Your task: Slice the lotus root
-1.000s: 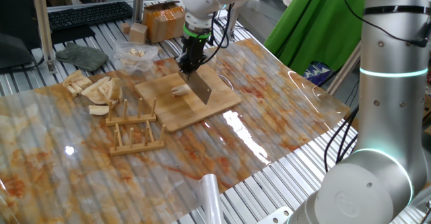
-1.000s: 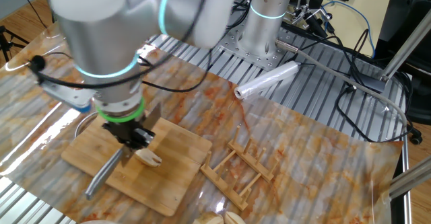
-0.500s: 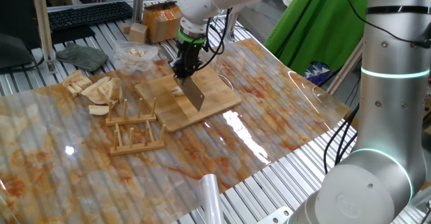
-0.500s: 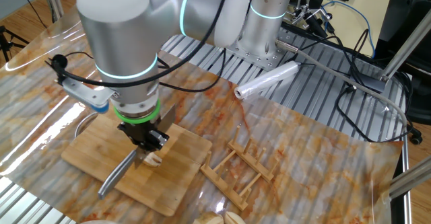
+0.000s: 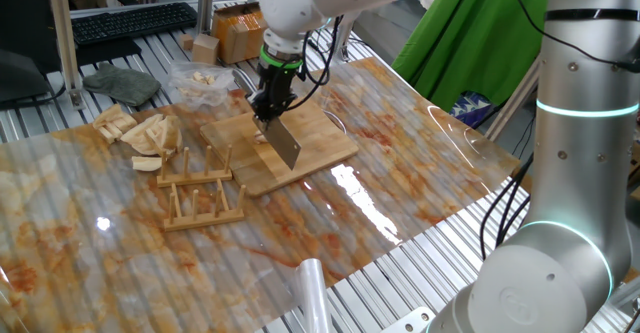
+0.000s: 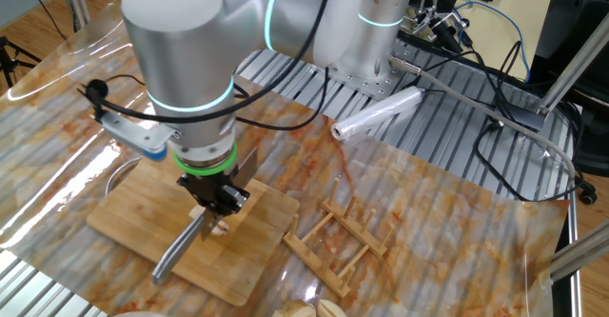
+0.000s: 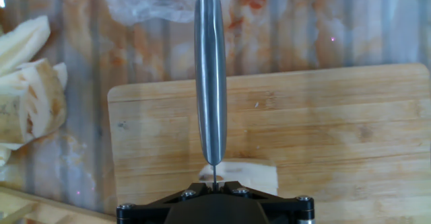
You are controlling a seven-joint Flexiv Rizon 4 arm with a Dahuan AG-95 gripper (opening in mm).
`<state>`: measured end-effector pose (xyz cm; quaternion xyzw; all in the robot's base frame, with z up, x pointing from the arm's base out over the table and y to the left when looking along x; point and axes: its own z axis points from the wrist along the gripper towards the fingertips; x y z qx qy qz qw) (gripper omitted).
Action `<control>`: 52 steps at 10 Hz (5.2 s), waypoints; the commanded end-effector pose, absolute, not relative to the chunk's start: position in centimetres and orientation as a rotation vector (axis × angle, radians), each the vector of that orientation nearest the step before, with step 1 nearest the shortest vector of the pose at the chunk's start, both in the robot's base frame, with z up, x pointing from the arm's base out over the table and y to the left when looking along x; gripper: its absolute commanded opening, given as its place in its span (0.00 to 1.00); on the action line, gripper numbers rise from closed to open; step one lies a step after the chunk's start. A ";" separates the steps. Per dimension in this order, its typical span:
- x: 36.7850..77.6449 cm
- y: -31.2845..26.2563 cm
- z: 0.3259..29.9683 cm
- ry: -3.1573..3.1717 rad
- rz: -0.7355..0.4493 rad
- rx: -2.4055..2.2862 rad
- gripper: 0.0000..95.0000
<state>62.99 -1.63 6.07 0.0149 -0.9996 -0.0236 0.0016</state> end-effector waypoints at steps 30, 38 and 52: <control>63.0 -1.7 4.4 -3.110 -0.016 0.039 0.00; 63.3 -1.4 3.1 -3.065 0.010 0.034 0.00; 62.0 -0.5 4.4 -3.096 -0.079 -0.050 0.00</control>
